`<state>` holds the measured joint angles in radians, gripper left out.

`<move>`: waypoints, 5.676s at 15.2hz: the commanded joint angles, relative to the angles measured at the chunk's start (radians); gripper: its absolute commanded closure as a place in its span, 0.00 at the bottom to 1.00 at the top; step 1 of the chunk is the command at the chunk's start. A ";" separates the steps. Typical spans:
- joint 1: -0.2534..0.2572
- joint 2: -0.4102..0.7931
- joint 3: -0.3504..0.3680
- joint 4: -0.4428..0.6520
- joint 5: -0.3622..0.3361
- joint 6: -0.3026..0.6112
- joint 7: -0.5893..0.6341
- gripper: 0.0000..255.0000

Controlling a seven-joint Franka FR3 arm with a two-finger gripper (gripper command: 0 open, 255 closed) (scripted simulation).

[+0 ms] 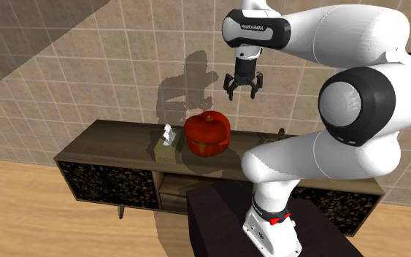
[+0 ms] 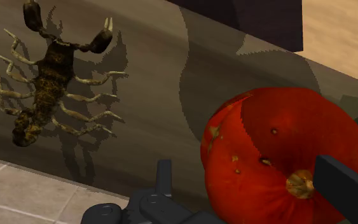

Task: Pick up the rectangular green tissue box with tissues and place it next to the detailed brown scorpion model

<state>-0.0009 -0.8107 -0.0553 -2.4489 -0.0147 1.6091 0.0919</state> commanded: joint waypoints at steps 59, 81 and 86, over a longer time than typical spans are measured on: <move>0.269 1.014 0.466 0.516 -0.421 0.246 0.246 1.00; 0.271 0.932 0.478 0.709 -0.368 -0.002 0.141 1.00; 0.273 0.928 0.479 0.770 -0.365 -0.064 0.121 1.00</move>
<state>0.2718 0.1184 0.4237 -1.6906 -0.3802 1.5588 0.2165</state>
